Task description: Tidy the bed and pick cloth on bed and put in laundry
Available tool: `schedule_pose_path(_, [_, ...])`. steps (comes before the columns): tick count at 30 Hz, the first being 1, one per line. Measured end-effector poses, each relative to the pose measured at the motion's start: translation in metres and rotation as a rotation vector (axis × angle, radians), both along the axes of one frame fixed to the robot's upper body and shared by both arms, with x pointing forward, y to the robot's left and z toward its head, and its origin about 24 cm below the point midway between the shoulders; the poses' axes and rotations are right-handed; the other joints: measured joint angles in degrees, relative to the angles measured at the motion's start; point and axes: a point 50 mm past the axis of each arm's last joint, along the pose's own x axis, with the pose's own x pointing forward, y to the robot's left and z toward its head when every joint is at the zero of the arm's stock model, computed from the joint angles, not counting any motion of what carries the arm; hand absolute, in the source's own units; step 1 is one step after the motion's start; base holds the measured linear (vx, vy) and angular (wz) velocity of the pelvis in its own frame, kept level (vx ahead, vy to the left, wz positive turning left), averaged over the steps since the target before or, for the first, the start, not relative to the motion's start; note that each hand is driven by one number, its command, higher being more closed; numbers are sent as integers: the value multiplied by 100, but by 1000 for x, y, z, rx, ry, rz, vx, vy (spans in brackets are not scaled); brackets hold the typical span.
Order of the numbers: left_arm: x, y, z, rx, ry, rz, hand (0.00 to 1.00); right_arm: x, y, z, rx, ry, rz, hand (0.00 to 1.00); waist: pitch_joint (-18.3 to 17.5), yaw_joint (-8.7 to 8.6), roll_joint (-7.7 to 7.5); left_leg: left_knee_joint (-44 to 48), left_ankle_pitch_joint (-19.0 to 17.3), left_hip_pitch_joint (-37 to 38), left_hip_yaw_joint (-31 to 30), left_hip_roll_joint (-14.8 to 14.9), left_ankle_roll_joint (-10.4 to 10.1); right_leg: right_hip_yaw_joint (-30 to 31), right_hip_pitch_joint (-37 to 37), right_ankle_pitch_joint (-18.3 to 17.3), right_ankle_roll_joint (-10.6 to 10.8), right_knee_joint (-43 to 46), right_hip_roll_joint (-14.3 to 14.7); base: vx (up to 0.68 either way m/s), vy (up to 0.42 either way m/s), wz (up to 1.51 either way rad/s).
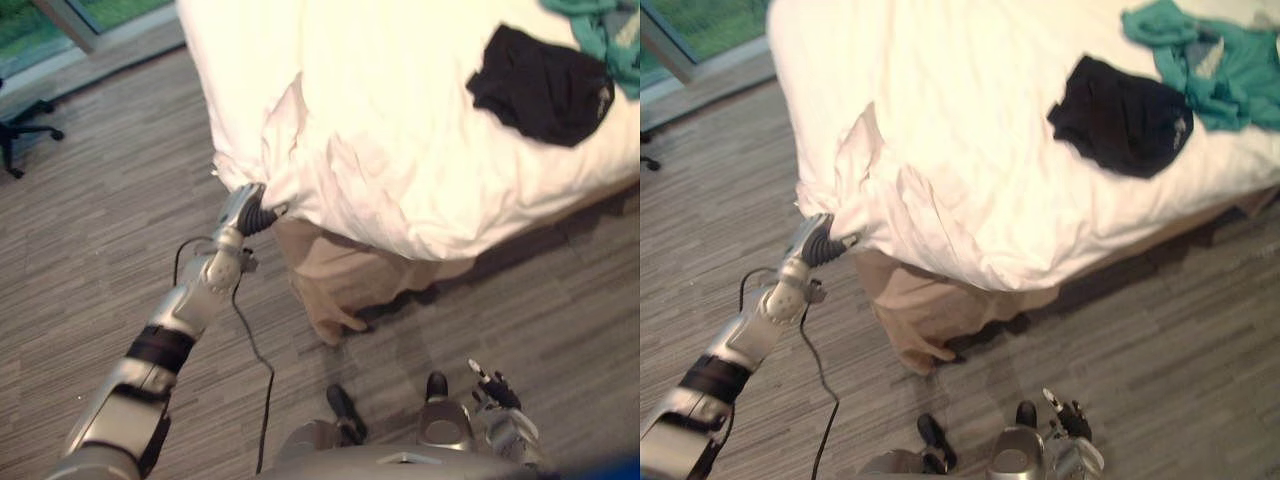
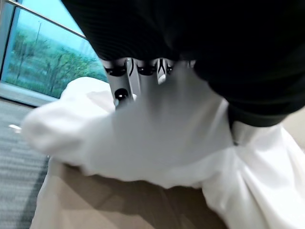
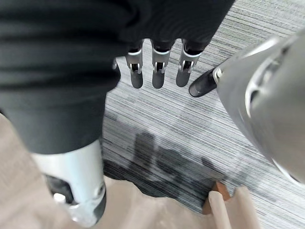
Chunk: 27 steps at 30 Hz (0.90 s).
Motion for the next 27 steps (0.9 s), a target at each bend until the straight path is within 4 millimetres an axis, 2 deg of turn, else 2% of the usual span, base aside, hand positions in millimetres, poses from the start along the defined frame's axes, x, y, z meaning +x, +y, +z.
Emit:
schedule_pose_path(3, [-25,4,-27,-62,100,-9,0,-11,2,-5,34,48,-8,0,-176,58,-93,28,-110,180,-244,93,22,-85,317,5,-7,-177,116,98,-42,12])
schedule_pose_path(4, [-39,3,-44,-101,151,3,0,-18,3,-7,51,70,-19,0,-284,69,-133,33,-196,254,-350,149,17,-178,455,7,-8,-261,177,69,-47,13])
schedule_pose_path(8, [-64,-7,-77,-189,252,40,0,-36,5,-13,85,129,-25,0,-454,95,-286,48,-345,347,-531,233,4,-282,664,7,-8,-378,279,47,-36,11])
schedule_pose_path(9, [-65,-8,-80,-199,264,48,0,-38,6,-13,91,136,-24,0,-464,96,-305,52,-359,360,-552,243,0,-300,687,7,-8,-379,285,41,-30,10])
schedule_pose_path(12, [-76,-12,-107,-251,359,136,0,-52,7,-17,112,168,-25,0,-517,142,-345,219,-544,459,-605,269,3,-343,869,7,-7,-378,287,51,-17,3])
schedule_pose_path(13, [-84,-13,-124,-261,433,185,0,-58,8,-18,122,177,-24,0,-543,208,-343,295,-605,518,-673,274,19,-344,958,9,-4,-378,286,74,-33,-1])
schedule_pose_path(14, [-102,-11,-149,-267,545,257,0,-63,9,-20,134,190,-23,0,-587,220,-342,403,-668,537,-714,276,17,-346,1027,11,0,-372,284,74,-39,1])
schedule_pose_path(15, [-114,-9,-163,-267,613,305,0,-65,10,-20,138,195,-22,0,-627,228,-337,447,-699,534,-715,281,16,-347,1044,14,4,-370,283,101,-45,7])
schedule_pose_path(16, [-143,-5,-190,-255,742,414,0,-69,12,-22,151,203,-19,0,-696,233,-337,524,-754,535,-739,299,21,-351,1089,16,8,-366,284,90,-34,9])
schedule_pose_path(17, [-158,-2,-203,-242,808,469,0,-71,14,-22,158,206,-18,0,-714,239,-352,584,-780,535,-763,314,20,-351,1123,17,9,-356,286,108,-53,17])
schedule_pose_path(19, [-214,10,-230,-221,980,674,0,-80,20,-25,181,222,-18,0,-784,315,-440,750,-805,556,-881,390,18,-384,1205,16,9,-177,291,83,-59,25])
schedule_pose_path(20, [-224,14,-234,-225,1004,730,0,-83,20,-25,181,228,-14,0,-791,344,-438,768,-804,585,-894,426,18,-384,1200,17,9,-64,293,94,-54,24])
schedule_pose_path(21, [-242,17,-239,-272,1046,856,0,-86,19,-25,179,237,-18,0,-754,385,-366,813,-803,681,-993,568,19,-403,1106,-36,13,360,363,72,-65,28])
schedule_pose_path(22, [-260,20,-243,-334,1070,996,0,-86,18,-25,167,234,-13,0,-743,395,-287,833,-803,732,-1076,681,18,-456,1095,-335,116,298,468,53,-59,28])
schedule_pose_path(23, [-272,27,-244,-353,1082,1092,0,-83,21,-25,174,225,-6,0,-782,414,-402,833,-803,737,-1078,637,18,-460,1121,-11,48,-271,505,18,-71,31])
schedule_pose_path(24, [-280,35,-244,-361,1089,1166,0,-83,24,-26,180,220,-6,0,-782,429,-530,810,-856,728,-1134,529,-56,-568,1144,123,188,-354,448,21,-85,24])
schedule_pose_path(27, [-288,21,-249,-464,1121,1253,0,-85,21,-26,162,228,-1,0,-807,541,-476,669,-893,820,-1176,574,-109,-569,1304,111,198,-665,533,10,-87,10])
